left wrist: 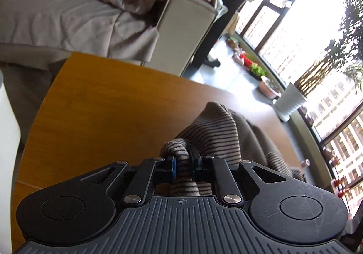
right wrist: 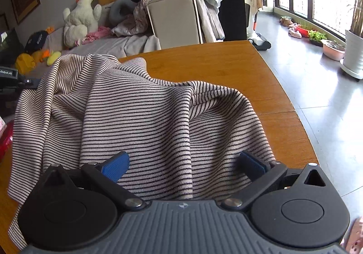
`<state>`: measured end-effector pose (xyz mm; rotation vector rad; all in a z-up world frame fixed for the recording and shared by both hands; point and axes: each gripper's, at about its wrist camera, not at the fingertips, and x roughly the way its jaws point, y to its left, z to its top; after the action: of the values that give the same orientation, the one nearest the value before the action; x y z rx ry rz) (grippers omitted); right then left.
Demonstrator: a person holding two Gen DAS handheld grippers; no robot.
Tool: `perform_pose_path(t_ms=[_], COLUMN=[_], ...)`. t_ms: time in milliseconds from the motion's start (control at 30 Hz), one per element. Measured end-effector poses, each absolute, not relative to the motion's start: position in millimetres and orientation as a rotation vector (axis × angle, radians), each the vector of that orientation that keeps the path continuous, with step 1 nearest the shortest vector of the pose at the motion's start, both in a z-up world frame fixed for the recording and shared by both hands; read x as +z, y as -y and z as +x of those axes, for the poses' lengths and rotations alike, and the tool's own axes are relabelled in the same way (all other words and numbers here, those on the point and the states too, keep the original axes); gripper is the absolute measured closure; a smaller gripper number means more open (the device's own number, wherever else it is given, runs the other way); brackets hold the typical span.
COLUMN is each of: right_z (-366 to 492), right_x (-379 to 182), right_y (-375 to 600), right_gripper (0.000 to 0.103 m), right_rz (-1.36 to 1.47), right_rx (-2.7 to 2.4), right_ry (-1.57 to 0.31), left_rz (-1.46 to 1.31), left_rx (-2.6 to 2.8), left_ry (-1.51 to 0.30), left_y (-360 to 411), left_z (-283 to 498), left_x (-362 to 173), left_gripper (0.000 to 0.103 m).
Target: Fold clothes
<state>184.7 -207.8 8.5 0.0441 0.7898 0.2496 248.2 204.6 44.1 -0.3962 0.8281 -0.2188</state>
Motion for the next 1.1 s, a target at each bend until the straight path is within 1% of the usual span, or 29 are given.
perform_pose_path(t_ms=[33,67,100,133,167,200,233,267,333,433,500,533,567,600,633,667,700,733,800,867,933,1000,1033,1100], right_z=[187,189,191,194,197,195,193,191,192,198,207,211,214,217,219,219,220,220,221,238,271,296,303,315], right_x=[9,11,13,17,22,31,40,49,64,75,60,49,40,31,28,34,41,49,81,106,109,91,78,53], right_y=[203,198,194,196,196,192,188,183,162,129,105,96,91,88,91,98,105,113,138,170,207,234,239,250], right_gripper=[0.000,0.000,0.000,0.000,0.000,0.003,0.008,0.010,0.023,0.025,0.025,0.027,0.033,0.055,0.070,0.078,0.093,0.093,0.093,0.094,0.094,0.093,0.093,0.093], right_rz=[0.008,-0.032,-0.063,-0.045,-0.033,-0.054,-0.074,-0.094,-0.108,-0.115,-0.181,-0.227,-0.270,-0.312,-0.341,-0.344,-0.347,-0.353,-0.392,-0.356,-0.250,-0.152,-0.122,-0.062], right_rx=[0.250,0.265,0.277,0.272,0.264,0.247,0.229,0.216,0.256,0.346,0.383,0.381,0.374,0.368,0.366,0.370,0.375,0.372,0.283,0.151,0.036,-0.021,-0.025,-0.031], right_ry=[-0.808,-0.827,-0.845,-0.858,-0.861,-0.810,-0.759,-0.707,-0.638,-0.591,-0.625,-0.647,-0.657,-0.665,-0.663,-0.652,-0.641,-0.620,-0.474,-0.386,-0.410,-0.480,-0.508,-0.561], left_rz=[-0.381,-0.364,-0.356,-0.348,-0.349,-0.350,-0.352,-0.340,-0.259,-0.172,-0.161,-0.163,-0.165,-0.170,-0.176,-0.183,-0.180,-0.176,-0.155,-0.134,-0.089,-0.035,-0.002,0.064], left_rx=[-0.227,-0.237,-0.252,-0.268,-0.289,-0.312,-0.334,-0.349,-0.338,-0.330,-0.313,-0.306,-0.299,-0.293,-0.297,-0.301,-0.312,-0.325,-0.349,-0.364,-0.360,-0.348,-0.332,-0.298], left_ry=[-0.862,-0.894,-0.892,-0.886,-0.879,-0.871,-0.863,-0.859,-0.830,-0.806,-0.795,-0.785,-0.774,-0.763,-0.751,-0.738,-0.726,-0.714,-0.701,-0.699,-0.719,-0.744,-0.760,-0.793], left_y=[-205,-204,-205,-206,-207,-208,-209,-207,-201,-195,-196,-197,-198,-199,-198,-197,-193,-189,-176,-161,-140,-120,-113,-98], left_z=[251,254,253,251,248,244,240,238,231,218,211,209,207,206,206,205,207,210,224,241,261,279,286,300], left_x=[33,23,22,22,26,30,34,38,47,58,62,64,66,68,70,72,75,77,78,75,61,45,36,18], left_gripper=[0.082,0.079,0.079,0.075,0.067,0.062,0.049,0.033,0.020,0.018,0.017,0.017,0.017,0.017,0.017,0.017,0.017,0.017,0.016,0.014,0.014,0.014,0.016,0.025])
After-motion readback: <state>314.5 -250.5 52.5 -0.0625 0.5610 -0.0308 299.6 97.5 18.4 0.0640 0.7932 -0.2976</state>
